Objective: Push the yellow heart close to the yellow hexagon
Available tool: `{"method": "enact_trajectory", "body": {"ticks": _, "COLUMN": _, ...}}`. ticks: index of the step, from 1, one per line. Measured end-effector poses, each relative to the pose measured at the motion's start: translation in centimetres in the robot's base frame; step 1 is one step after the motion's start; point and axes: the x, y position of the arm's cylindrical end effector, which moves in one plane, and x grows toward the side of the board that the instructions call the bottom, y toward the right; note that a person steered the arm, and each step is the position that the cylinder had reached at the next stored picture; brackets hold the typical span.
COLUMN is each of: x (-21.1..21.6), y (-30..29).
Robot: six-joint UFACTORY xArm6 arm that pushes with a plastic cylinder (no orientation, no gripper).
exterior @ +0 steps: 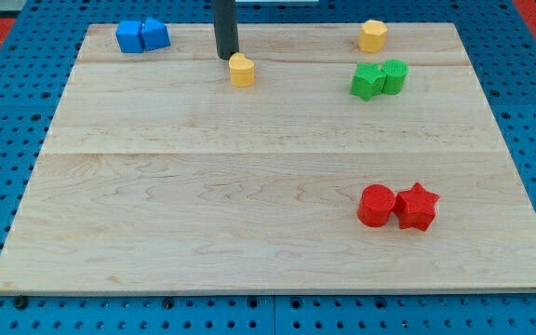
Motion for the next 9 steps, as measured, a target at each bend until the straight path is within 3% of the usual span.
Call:
{"method": "enact_trajectory", "body": {"ticks": 3, "x": 5.0, "y": -1.6}}
{"method": "enact_trajectory", "body": {"ticks": 5, "x": 2.1, "y": 8.2}}
{"method": "enact_trajectory", "body": {"ticks": 6, "x": -1.5, "y": 8.7}}
{"method": "enact_trajectory", "body": {"ticks": 9, "x": -2.5, "y": 14.0}}
